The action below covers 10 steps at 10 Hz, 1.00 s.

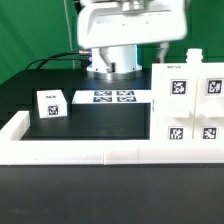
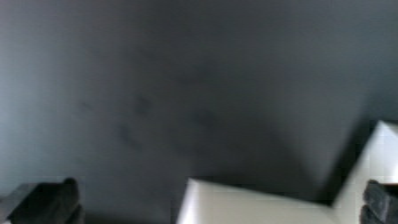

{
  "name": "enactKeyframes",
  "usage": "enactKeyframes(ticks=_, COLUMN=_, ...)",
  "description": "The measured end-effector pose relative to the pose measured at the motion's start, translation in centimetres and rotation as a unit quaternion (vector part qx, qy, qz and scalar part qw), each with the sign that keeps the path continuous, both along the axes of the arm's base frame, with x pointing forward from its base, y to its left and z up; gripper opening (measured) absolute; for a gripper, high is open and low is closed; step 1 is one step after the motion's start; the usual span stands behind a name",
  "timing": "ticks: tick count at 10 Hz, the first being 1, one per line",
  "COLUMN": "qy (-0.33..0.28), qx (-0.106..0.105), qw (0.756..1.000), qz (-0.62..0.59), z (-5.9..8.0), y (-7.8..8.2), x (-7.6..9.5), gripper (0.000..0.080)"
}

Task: Assemble cabinet

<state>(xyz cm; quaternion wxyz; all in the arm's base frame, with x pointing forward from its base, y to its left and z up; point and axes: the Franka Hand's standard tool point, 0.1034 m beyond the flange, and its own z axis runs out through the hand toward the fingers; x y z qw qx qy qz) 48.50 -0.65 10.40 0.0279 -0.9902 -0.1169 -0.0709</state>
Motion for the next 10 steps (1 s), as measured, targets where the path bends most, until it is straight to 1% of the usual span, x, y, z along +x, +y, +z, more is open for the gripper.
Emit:
enactKeyframes(ticks=1, qy=0.015, qx=0.002, qw=1.0, qz=-0.011, z=-0.2, y=-1.9, x=-0.6, gripper=0.0795)
enactKeyframes(ticks=2, qy=0.028, qx=0.005, qw=0.999, qz=-0.024, z=-0.3, y=-3.2, x=-1.0, gripper=0.0797)
enactKeyframes(ticks=3, qy=0.033, qx=0.006, qw=0.999, qz=-0.032, z=-0.3, y=-4.0, x=-1.1, gripper=0.0797)
enactKeyframes(ticks=8, qy=0.032, qx=0.005, qw=0.999, qz=-0.03, z=-0.4, y=-3.8, x=-1.0, gripper=0.0797)
enactKeyframes(ticks=9, qy=0.03, qx=0.003, qw=0.999, qz=-0.019, z=-0.5, y=-4.2, x=-1.4, gripper=0.0797)
enactKeyframes(ticks=10, qy=0.028, qx=-0.006, qw=1.0, qz=-0.004, z=-1.1, y=-6.0, x=-3.3, gripper=0.0797)
